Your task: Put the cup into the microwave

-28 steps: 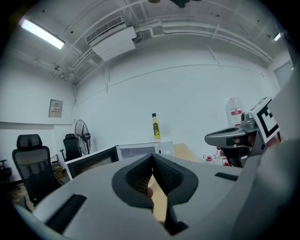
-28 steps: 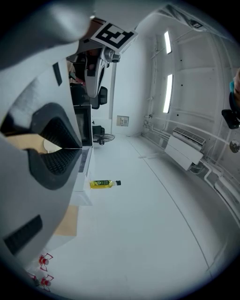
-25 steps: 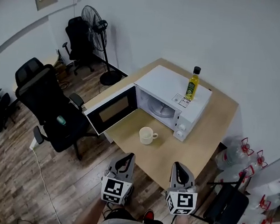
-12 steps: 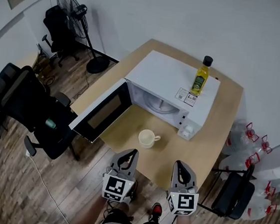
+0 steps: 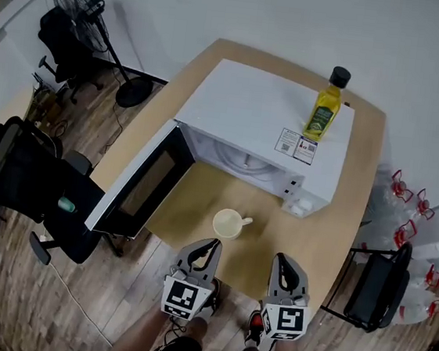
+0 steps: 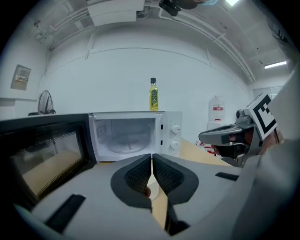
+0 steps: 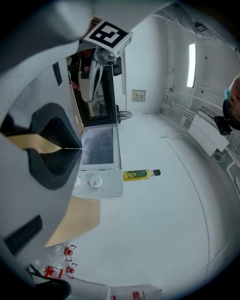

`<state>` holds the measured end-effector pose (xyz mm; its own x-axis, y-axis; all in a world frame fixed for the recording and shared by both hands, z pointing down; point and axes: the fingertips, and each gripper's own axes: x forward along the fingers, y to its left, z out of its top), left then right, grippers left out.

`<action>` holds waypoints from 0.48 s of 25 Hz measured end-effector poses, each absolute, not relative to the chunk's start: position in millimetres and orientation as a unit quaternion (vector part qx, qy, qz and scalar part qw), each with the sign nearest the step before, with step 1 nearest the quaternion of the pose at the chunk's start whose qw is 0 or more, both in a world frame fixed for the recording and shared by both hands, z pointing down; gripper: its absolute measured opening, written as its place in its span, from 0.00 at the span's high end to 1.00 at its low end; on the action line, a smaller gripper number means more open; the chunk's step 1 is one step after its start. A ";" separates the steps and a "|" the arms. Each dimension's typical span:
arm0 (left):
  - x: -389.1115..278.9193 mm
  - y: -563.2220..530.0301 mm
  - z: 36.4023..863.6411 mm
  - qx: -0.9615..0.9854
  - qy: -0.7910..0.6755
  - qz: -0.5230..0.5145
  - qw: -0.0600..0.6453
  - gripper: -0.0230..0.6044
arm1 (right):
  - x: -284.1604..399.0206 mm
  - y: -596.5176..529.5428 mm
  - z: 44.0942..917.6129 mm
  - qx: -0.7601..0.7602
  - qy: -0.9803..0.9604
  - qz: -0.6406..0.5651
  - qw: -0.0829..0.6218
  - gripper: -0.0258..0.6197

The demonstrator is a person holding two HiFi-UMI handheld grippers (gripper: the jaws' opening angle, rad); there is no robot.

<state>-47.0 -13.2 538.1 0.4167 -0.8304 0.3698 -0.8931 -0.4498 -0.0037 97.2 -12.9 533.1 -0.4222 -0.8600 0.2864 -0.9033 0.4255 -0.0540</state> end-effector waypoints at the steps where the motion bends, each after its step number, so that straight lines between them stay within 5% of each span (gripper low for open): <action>1: -47.2 -15.2 545.0 0.838 -0.511 0.162 0.102 0.92 | 96.6 -13.6 539.1 0.529 -0.835 0.104 0.110 0.93; 4: -50.4 -20.0 561.8 0.841 -0.502 0.165 0.111 0.92 | 94.1 -14.7 552.1 0.535 -0.829 0.113 0.117 0.93; 7: -51.2 -21.8 573.5 0.851 -0.485 0.159 0.119 0.69 | 94.4 -14.5 558.9 0.543 -0.822 0.119 0.123 0.93; 12: -50.5 -29.7 594.4 0.862 -0.461 0.160 0.133 0.50 | 103.5 -15.6 567.6 0.563 -0.806 0.131 0.127 0.93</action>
<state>-50.5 -29.7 594.4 0.5229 -0.7532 0.3990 -0.8383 -0.5391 0.0811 103.5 -15.6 567.6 -0.3335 -0.8748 0.3516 -0.9410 0.3313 -0.0682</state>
